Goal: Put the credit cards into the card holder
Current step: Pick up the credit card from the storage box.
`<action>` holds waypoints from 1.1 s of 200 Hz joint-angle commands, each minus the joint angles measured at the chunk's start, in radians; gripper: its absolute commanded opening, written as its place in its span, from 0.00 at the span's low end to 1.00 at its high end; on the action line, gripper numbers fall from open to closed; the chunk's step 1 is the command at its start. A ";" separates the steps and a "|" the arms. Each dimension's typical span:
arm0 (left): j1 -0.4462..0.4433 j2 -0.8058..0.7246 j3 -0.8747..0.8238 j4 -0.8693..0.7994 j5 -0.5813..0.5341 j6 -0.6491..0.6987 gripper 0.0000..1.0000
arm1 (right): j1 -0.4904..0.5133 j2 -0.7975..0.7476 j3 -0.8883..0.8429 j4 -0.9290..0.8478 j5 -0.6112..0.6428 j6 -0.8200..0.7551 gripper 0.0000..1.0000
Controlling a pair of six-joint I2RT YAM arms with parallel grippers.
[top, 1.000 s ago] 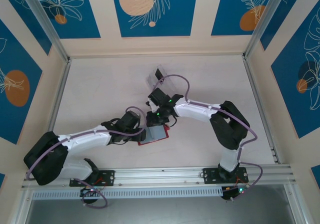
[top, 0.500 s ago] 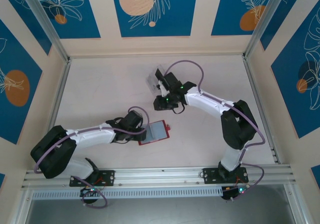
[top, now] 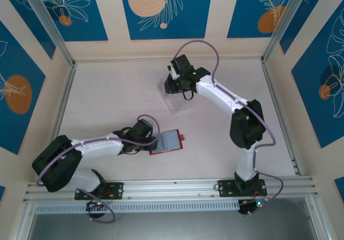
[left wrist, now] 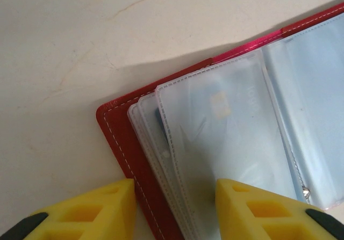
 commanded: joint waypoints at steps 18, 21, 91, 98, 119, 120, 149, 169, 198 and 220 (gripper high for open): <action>0.003 0.007 -0.042 -0.034 -0.001 -0.016 0.41 | -0.019 0.148 0.195 -0.063 0.130 -0.118 0.38; 0.003 0.006 -0.041 -0.034 0.000 -0.018 0.41 | -0.020 0.160 0.207 -0.064 0.137 -0.123 0.38; 0.002 -0.006 -0.055 -0.033 0.000 -0.025 0.41 | -0.037 0.376 0.475 -0.131 0.216 -0.203 0.38; 0.002 -0.008 -0.056 -0.032 0.000 -0.023 0.41 | -0.040 0.389 0.491 -0.138 0.218 -0.206 0.37; 0.003 -0.015 -0.058 -0.037 -0.002 -0.024 0.41 | -0.050 0.412 0.510 -0.145 0.196 -0.206 0.37; 0.003 -0.015 -0.059 -0.037 -0.002 -0.024 0.41 | -0.050 0.412 0.510 -0.145 0.196 -0.206 0.37; 0.003 -0.017 -0.061 -0.038 -0.004 -0.024 0.41 | -0.053 0.430 0.516 -0.145 0.170 -0.208 0.36; 0.003 -0.020 -0.062 -0.034 -0.002 -0.027 0.41 | -0.054 0.445 0.523 -0.156 0.160 -0.209 0.34; 0.002 -0.025 -0.067 -0.035 -0.003 -0.028 0.41 | -0.053 0.445 0.518 -0.160 0.146 -0.210 0.31; 0.003 -0.025 -0.068 -0.035 -0.004 -0.028 0.41 | -0.048 0.440 0.512 -0.157 0.143 -0.217 0.28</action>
